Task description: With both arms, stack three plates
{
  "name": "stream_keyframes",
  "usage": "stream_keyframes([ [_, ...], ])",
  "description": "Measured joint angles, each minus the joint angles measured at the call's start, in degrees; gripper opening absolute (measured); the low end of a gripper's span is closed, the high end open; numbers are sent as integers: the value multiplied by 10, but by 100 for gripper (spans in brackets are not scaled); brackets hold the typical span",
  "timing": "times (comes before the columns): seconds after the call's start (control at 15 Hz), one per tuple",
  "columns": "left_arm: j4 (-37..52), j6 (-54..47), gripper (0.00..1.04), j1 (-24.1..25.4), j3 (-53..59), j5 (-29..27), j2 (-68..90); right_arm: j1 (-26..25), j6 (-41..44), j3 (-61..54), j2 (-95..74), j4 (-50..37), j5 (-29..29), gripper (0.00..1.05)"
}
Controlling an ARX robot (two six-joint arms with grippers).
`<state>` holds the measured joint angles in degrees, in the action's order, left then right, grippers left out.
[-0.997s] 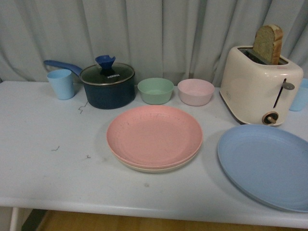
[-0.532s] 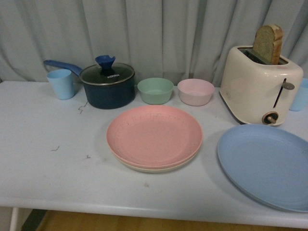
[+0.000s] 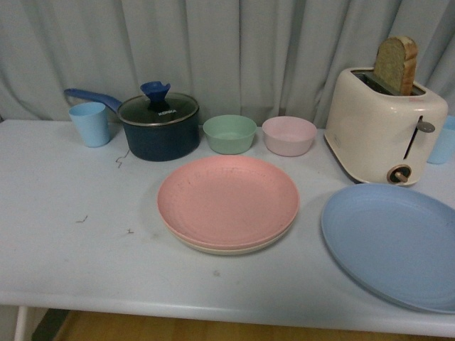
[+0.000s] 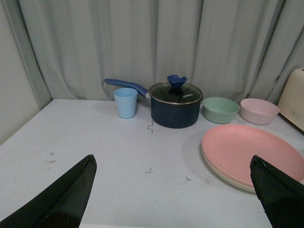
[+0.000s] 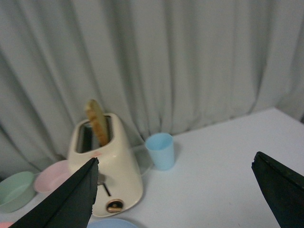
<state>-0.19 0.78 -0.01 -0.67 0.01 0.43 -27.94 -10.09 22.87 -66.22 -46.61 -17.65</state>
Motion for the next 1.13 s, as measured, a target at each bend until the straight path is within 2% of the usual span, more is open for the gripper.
stream_keyframes([
  [0.13, 0, 0, 98, 0, 0, 0, 0, 8, -30, 131, -190, 68, 82, 98],
  [0.2, 0, 0, 98, 0, 0, 0, 0, 19, -40, 190, -265, 123, 104, 98],
  [0.47, 0, 0, 98, 0, 0, 0, 0, 127, -29, 313, -405, 309, 133, 98],
  [0.6, 0, 0, 98, 0, 0, 0, 0, 155, -30, 348, -448, 402, 135, 98],
  [0.8, 0, 0, 98, 0, 0, 0, 0, 169, -26, 349, -483, 433, 175, 98],
  [1.13, 0, 0, 98, 0, 0, 0, 0, 187, -19, 349, -525, 429, 175, 98],
])
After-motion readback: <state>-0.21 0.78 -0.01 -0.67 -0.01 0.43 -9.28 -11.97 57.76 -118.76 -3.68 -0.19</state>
